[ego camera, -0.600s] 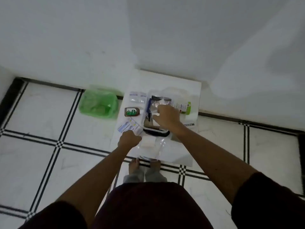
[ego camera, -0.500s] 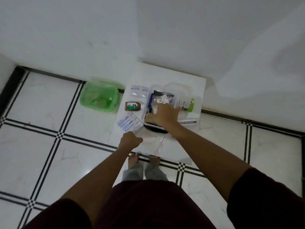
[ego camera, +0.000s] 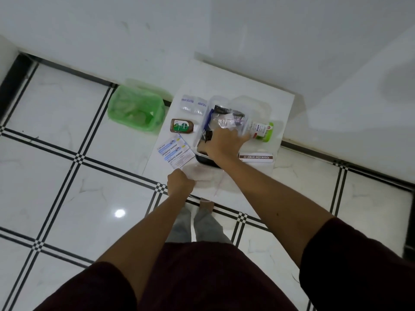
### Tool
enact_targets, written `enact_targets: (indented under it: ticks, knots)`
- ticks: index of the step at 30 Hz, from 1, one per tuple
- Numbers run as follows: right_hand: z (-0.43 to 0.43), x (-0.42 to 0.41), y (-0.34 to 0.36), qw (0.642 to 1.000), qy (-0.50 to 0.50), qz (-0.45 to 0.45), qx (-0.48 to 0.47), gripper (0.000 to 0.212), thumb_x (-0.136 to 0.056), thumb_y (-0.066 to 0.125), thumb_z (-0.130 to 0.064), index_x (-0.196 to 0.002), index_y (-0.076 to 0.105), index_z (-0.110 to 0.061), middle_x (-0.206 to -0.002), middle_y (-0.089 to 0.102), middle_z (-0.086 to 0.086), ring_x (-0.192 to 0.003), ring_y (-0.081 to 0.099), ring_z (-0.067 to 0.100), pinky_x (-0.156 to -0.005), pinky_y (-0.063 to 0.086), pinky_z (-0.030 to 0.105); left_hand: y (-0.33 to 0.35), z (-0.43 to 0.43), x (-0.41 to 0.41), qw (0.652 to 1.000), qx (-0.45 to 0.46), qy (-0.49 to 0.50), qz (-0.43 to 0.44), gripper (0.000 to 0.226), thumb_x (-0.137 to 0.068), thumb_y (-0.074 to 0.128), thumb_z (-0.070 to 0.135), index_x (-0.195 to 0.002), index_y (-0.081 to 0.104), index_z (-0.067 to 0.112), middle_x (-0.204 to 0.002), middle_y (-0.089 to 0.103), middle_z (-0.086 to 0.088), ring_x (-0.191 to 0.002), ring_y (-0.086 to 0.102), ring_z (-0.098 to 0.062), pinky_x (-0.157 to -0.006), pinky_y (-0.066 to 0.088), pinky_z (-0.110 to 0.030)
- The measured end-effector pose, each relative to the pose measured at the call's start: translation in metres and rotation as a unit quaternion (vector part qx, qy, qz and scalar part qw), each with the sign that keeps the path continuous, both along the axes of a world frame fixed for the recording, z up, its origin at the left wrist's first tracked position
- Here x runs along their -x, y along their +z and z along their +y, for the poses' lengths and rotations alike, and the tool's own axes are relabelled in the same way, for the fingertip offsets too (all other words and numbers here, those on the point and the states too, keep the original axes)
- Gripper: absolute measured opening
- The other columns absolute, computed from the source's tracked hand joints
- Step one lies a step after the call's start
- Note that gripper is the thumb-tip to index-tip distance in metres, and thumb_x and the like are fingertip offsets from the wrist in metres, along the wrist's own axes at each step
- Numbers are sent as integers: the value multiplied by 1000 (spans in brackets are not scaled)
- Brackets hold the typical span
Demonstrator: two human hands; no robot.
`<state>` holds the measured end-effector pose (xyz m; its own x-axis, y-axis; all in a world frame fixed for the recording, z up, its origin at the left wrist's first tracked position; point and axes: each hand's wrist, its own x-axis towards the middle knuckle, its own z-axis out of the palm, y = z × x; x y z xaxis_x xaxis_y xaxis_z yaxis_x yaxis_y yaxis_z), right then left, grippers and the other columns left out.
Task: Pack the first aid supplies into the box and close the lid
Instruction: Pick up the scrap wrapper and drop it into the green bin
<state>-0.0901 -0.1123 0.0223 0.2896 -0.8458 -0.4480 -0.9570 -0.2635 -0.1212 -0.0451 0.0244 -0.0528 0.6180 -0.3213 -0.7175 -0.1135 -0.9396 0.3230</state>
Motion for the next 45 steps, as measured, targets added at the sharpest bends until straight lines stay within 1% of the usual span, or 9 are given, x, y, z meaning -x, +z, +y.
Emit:
enact_targets:
  ticks: [5, 10, 15, 22, 25, 29, 33, 42, 45]
  knots:
    - [5, 6, 20, 996, -59, -62, 0, 15, -74, 63, -30, -73, 53, -20, -74, 58, 1, -94, 56, 26, -98, 20, 52, 5, 2, -1, 998, 58, -13, 30, 2, -76, 62, 4, -74, 61, 4, -74, 56, -9, -71, 50, -22, -59, 40, -24]
    - [8, 14, 41, 991, -79, -93, 46, 7, -78, 58, -28, -78, 58, -21, -72, 58, 1, -86, 59, 26, -95, 26, 51, 39, 2, -18, 974, 114, 133, 147, 9, -71, 56, 2, -63, 57, 5, -70, 60, -13, -69, 62, -30, -63, 54, -33]
    - [9, 3, 67, 979, -56, -144, 130, 13, -77, 56, -29, -76, 64, -20, -65, 60, -1, -76, 58, 26, -84, 31, 46, 78, 7, -56, 925, 170, 261, 217, 12, -70, 44, -6, -65, 53, 1, -50, 65, -17, -59, 70, -25, -47, 49, -22]
    - [11, -70, 87, 957, 97, -220, 163, 11, -79, 54, -23, -75, 62, -17, -67, 63, -1, -72, 53, 24, -69, 20, 38, 119, 3, -141, 922, 220, 276, 161, 17, -72, 48, -1, -83, 61, -5, -68, 69, -18, -56, 68, -23, -49, 52, -20]
    - [17, -109, 76, 951, 160, -212, 158, 13, -82, 53, -20, -73, 62, -17, -68, 61, 0, -71, 52, 24, -68, 21, 37, 115, 0, -182, 906, 241, 315, 149, 6, -74, 51, -2, -73, 57, -3, -74, 67, -17, -61, 67, -25, -47, 53, -19]
    - [19, -161, 48, 943, 223, -226, 104, 16, -87, 51, -18, -76, 59, -10, -77, 62, 8, -74, 57, 29, -64, 34, 34, 85, -3, -236, 891, 242, 360, 133, 10, -77, 59, -2, -67, 59, -3, -70, 64, -17, -44, 65, -16, -42, 51, -18]
    - [14, -227, 6, 945, 225, -234, 27, 16, -89, 49, -10, -76, 56, -2, -82, 60, 15, -74, 59, 31, -55, 31, 30, 41, -8, -301, 887, 223, 384, 124, 2, -73, 62, -8, -75, 61, -7, -70, 64, -20, -51, 66, -21, -41, 51, -19]
    - [-1, -382, -141, 967, 197, -159, -38, 5, -73, 55, 6, -76, 58, 2, -77, 60, 18, -70, 60, 34, -53, 44, 31, -97, -60, -470, 925, 137, 347, 76, 13, -70, 64, -9, -82, 62, -3, -79, 66, -22, -53, 66, -24, -65, 61, -33]
    - [-14, -412, -192, 974, 185, -125, -49, 8, -76, 52, 6, -81, 58, 2, -82, 61, 18, -75, 61, 34, -57, 50, 36, -145, -78, -503, 943, 118, 305, 64, 18, -70, 63, -6, -89, 65, -6, -77, 67, -20, -49, 64, -19, -51, 56, -23]
